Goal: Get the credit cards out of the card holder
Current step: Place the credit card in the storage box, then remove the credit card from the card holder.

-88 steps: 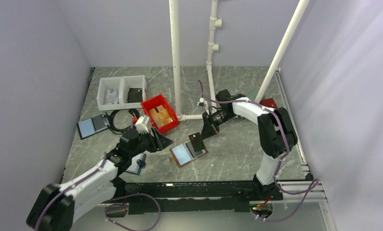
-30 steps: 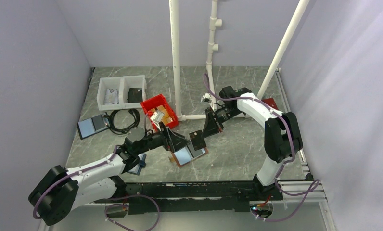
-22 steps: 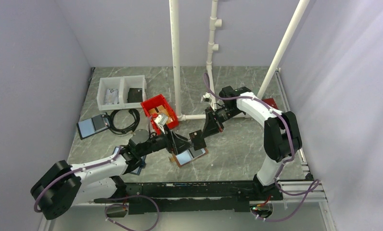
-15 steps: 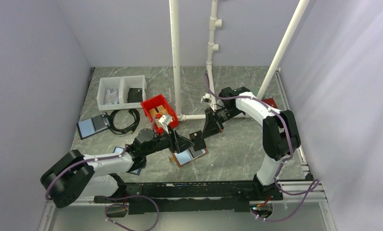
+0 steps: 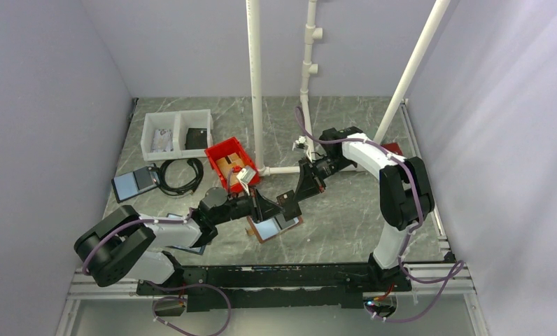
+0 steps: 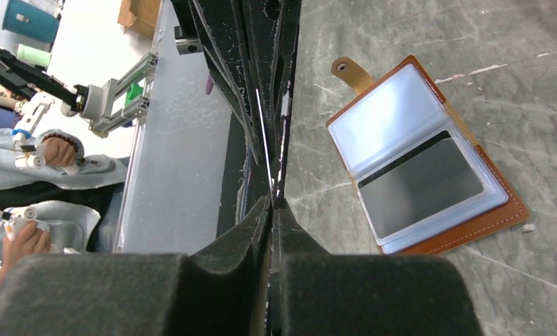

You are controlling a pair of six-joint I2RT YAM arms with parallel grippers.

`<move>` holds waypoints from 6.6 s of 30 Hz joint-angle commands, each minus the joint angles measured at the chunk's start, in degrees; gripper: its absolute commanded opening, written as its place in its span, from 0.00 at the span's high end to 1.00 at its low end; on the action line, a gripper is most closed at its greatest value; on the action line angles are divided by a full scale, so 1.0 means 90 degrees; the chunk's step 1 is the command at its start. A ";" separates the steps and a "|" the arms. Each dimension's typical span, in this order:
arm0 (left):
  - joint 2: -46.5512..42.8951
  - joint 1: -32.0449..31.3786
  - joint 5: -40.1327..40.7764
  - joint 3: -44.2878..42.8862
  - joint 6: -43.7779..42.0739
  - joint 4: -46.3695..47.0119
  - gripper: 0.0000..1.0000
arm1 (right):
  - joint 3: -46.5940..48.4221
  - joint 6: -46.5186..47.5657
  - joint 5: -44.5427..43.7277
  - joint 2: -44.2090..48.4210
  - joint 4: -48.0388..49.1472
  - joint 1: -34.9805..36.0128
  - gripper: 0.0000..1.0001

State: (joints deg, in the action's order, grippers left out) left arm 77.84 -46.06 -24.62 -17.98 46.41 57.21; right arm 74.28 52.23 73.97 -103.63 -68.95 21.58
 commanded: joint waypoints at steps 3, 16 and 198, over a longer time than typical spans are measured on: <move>-0.0359 0.0008 -0.0046 0.0139 -0.0293 0.0274 1.00 | 0.0041 -0.0180 0.0080 0.0443 0.0424 0.0030 0.85; -0.3172 0.2096 -0.1149 -0.0245 -0.0878 -0.4517 1.00 | -0.0491 -0.1906 -0.1213 0.1327 0.2097 -0.0081 0.57; -0.6253 0.5290 -0.2623 -0.0731 0.0181 -0.8311 0.00 | -0.2556 0.0919 -0.1662 0.3873 0.2347 -0.1256 0.36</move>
State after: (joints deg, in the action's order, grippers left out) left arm 22.31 4.12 -47.35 -25.26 46.57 -21.50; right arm 51.88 60.58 57.49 -69.12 -50.37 10.57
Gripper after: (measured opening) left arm 0.995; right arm 0.637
